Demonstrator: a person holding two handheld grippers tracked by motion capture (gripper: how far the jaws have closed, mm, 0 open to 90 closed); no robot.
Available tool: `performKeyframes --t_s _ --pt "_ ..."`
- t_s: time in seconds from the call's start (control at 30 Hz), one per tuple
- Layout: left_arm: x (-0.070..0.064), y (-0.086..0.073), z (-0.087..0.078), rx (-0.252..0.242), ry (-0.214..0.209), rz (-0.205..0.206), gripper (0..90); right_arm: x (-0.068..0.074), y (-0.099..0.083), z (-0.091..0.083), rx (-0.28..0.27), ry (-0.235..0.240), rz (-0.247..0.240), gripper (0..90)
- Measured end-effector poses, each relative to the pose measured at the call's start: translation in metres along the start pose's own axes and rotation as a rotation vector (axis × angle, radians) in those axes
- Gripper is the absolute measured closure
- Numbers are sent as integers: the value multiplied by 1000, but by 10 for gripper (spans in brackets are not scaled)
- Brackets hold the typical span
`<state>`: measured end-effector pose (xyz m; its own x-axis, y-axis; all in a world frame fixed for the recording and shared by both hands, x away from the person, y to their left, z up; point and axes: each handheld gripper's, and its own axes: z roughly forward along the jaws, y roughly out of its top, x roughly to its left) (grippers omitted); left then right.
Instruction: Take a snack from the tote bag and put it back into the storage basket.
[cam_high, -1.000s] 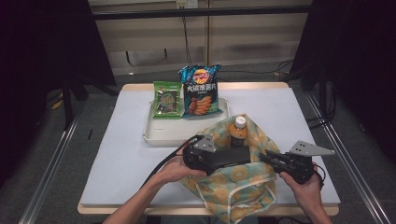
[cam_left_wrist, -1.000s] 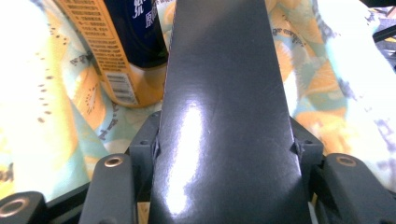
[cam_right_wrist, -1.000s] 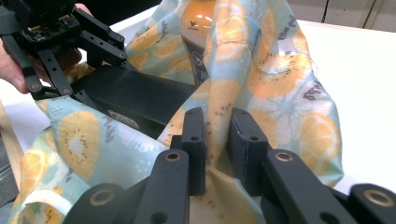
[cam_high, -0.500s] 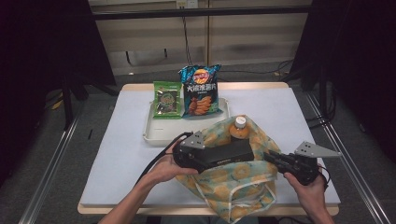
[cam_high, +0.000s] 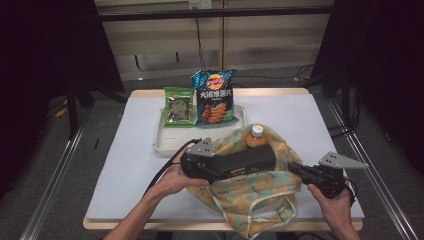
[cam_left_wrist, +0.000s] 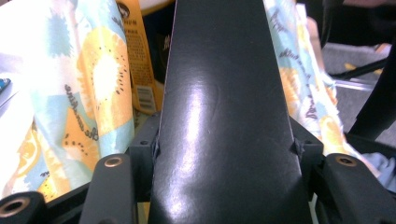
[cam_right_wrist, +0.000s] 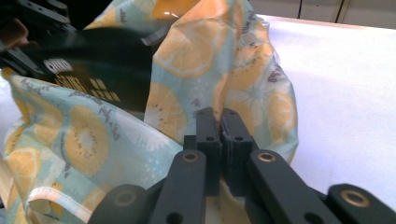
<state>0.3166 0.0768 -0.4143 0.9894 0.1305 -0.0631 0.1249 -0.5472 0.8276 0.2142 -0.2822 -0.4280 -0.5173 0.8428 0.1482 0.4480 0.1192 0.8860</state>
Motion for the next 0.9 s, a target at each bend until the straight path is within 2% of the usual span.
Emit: performKeyframes --t_s 0.07,0.17,0.63,0.73,0.9 --pt "0 2 -3 -6 4 8 436 0 0 0 1 0 -3 884" --pt "0 3 -4 -27 1 -10 436 1 -1 1 6 10 -12 884" --pt "-4 15 -3 -52 -17 -4 435 7 -2 6 26 57 -56 848" --pt "-4 17 -6 -74 -24 -7 435 7 -2 6 29 60 -61 829" --pt "-4 19 -12 -80 -30 -11 435 6 -2 5 19 63 -47 776"
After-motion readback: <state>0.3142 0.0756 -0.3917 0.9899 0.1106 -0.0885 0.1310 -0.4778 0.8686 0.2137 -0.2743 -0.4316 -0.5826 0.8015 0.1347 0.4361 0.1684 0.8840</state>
